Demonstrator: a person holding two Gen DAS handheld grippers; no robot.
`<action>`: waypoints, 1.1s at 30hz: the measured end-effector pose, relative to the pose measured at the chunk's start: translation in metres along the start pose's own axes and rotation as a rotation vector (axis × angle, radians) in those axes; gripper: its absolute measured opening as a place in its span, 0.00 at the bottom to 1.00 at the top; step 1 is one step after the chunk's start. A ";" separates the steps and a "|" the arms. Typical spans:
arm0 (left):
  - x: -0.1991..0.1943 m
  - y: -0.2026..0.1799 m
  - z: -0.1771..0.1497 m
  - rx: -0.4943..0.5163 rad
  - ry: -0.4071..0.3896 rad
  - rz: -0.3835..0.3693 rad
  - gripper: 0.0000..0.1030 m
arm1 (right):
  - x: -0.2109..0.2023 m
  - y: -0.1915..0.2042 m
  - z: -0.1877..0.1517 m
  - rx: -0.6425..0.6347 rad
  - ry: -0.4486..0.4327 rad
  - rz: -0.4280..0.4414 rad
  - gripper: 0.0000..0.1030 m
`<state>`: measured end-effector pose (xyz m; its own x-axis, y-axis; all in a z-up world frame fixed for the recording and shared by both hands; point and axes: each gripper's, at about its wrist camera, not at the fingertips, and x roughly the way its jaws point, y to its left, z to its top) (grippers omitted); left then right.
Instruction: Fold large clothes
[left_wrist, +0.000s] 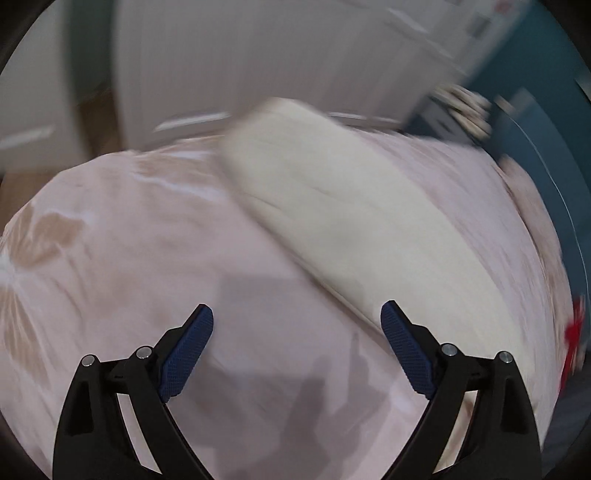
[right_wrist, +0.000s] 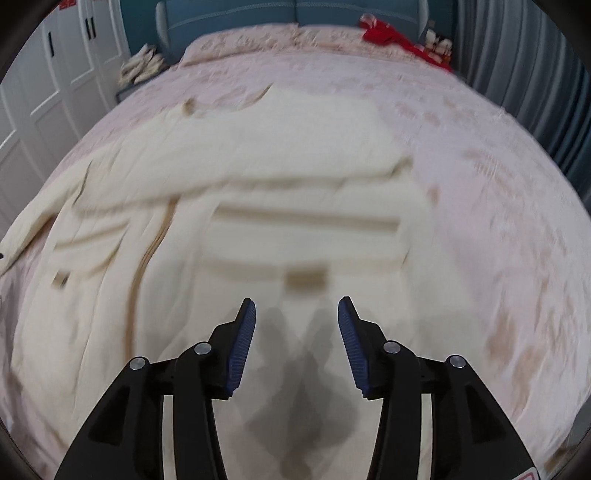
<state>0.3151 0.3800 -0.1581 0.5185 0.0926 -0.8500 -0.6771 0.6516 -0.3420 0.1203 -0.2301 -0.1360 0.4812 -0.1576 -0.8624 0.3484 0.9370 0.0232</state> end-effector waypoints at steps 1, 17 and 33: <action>0.005 0.014 0.013 -0.048 -0.001 -0.013 0.86 | -0.001 0.006 -0.008 0.000 0.026 0.008 0.44; -0.064 -0.102 0.061 0.172 -0.062 -0.362 0.05 | -0.019 0.046 -0.036 -0.080 0.070 0.036 0.47; -0.185 -0.351 -0.302 0.720 0.270 -0.777 0.70 | -0.042 -0.014 -0.021 0.021 -0.014 0.039 0.51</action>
<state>0.2991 -0.0934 -0.0022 0.4812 -0.6455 -0.5932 0.2957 0.7565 -0.5833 0.0781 -0.2299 -0.1111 0.5063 -0.1252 -0.8532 0.3459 0.9358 0.0680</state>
